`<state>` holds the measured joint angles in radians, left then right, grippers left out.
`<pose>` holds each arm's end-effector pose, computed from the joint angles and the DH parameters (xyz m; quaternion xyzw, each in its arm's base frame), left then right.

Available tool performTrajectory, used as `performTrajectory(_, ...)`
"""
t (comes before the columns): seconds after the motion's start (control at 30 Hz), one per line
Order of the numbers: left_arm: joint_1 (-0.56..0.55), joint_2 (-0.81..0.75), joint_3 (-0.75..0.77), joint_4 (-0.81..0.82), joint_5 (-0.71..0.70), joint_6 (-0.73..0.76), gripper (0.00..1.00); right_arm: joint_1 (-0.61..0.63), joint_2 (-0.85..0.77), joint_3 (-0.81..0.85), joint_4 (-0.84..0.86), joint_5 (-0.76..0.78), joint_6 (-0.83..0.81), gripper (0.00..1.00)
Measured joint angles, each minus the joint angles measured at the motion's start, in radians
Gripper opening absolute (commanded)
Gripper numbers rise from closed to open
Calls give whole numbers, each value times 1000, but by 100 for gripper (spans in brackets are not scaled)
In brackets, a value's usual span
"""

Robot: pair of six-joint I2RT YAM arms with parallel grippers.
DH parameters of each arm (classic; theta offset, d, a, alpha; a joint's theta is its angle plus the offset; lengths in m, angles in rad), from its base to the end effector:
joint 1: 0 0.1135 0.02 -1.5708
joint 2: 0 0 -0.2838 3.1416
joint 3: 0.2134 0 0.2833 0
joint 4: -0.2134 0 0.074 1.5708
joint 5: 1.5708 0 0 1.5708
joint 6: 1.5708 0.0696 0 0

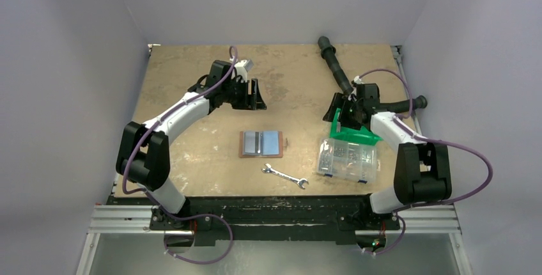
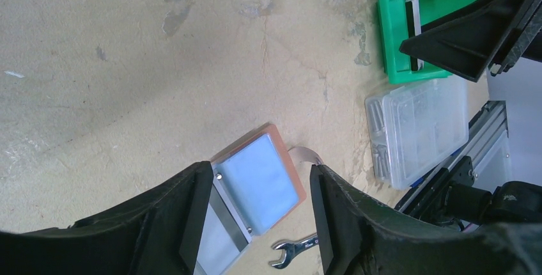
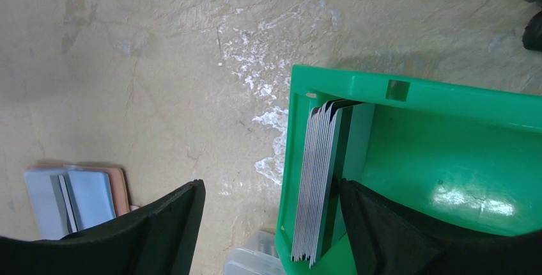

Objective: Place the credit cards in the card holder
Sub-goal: Pick up the credit card from the storage box.

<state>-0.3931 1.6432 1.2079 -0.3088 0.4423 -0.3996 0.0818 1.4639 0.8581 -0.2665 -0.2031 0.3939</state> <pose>0.3743 -0.1875 0.2415 0.0852 0.8938 -0.3366 0.2840 0.3406 0.0420 0.1785 0.1110 0.9288 0.1728 0.3084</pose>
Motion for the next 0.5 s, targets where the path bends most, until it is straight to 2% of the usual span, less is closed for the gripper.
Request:
performTrajectory(0.27, 0, 0, 0, 0, 0, 0, 62, -4, 22, 0, 34, -29, 6, 79)
performTrajectory(0.5, 0, 0, 0, 0, 0, 0, 62, -5, 14, 0, 43, -51, 10, 63)
